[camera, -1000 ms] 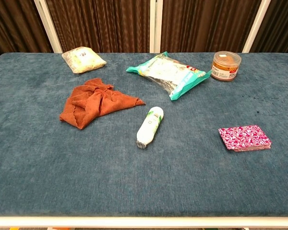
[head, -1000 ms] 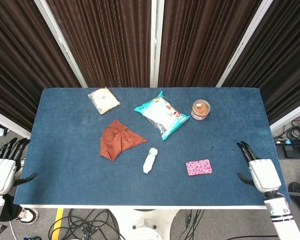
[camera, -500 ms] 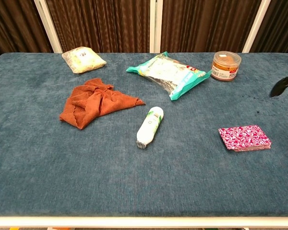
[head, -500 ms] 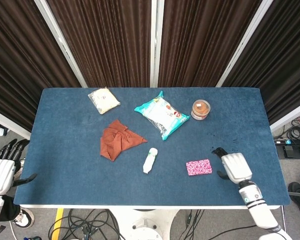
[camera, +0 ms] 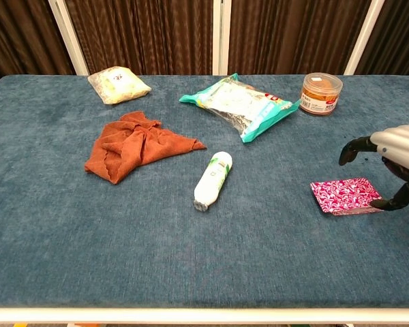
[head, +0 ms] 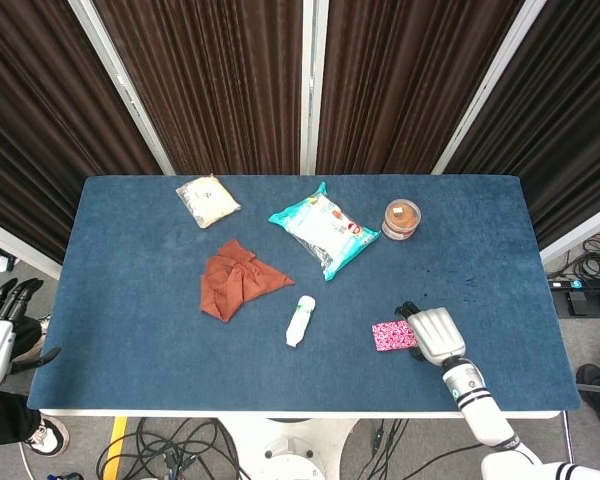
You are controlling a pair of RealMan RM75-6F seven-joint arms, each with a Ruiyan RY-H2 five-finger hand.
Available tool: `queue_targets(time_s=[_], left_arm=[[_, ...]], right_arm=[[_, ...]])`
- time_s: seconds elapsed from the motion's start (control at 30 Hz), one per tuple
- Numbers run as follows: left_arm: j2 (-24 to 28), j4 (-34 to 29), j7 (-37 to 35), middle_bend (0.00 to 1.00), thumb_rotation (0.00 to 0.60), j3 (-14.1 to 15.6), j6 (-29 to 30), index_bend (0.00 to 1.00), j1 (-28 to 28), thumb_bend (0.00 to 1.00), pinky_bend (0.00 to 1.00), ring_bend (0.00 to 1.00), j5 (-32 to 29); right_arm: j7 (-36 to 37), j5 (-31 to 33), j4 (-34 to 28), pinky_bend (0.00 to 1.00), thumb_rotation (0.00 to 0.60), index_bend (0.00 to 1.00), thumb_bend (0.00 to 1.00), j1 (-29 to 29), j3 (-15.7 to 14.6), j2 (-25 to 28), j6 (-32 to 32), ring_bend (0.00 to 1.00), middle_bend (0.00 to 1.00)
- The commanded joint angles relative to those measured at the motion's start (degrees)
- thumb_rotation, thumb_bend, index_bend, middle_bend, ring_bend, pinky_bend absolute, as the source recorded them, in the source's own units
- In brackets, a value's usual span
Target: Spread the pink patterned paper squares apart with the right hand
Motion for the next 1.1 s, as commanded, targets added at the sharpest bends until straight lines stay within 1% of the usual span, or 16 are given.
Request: queue_targets(time_s=[0.03,0.1,0.3,0.53,0.67,1.1], left_arm=[[0.1,0.1,-0.9,0.1,0.6,0.1,-0.1,0.09,0.1,0.01,0.13,0.0,0.1],[0.4,-0.3,-2.5,0.1,0.6,0.4,-0.3,0.09,0.1,0.02,0.13,0.0,0.4],[0.6,-0.1,-3.4,0.1,0.6,0.5,0.3,0.09,0.3,0.01,0.13,0.0,0.9],[0.5,0.4,-3.8,0.1,0.6,0.4,-0.1,0.09,0.3,0.02,0.13,0.0,0.5],[0.0,1.6,-2.7,0.1,0.6,0.0,-0.3,0.09,0.2,0.02,0.13,0.0,-0.2],[-0.2,1.8,-4.6,0.1,0.6,0.0,-0.6,0.09,0.4,0.02,0.13,0.0,-0.5]], right_arm=[[-0.9,1.0,-0.3,0.83,0.6,0.28,0.13,0.4,-0.4,-0.4,-0.1,0.77,0.24],[-1.6,1.8,-0.3,0.83,0.6,0.28,0.13,0.6,-0.5,-0.6,-0.1,0.77,0.24],[-3.2,3.8,-0.4,0.83,0.6,0.28,0.13,1.4,-0.8,-1.3,0.1,0.77,0.24],[-4.4,5.5,0.1,0.83,0.6,0.28,0.13,2.1,-1.0,-2.6,0.9,0.77,0.24],[-4.9,6.4,0.6,0.83,0.6,0.28,0.13,2.4,-1.1,-3.3,1.2,0.77,0.24],[-5.4,8.2,1.5,0.83,0.6,0.27,0.15,3.5,-1.8,-4.6,1.2,0.77,0.25]])
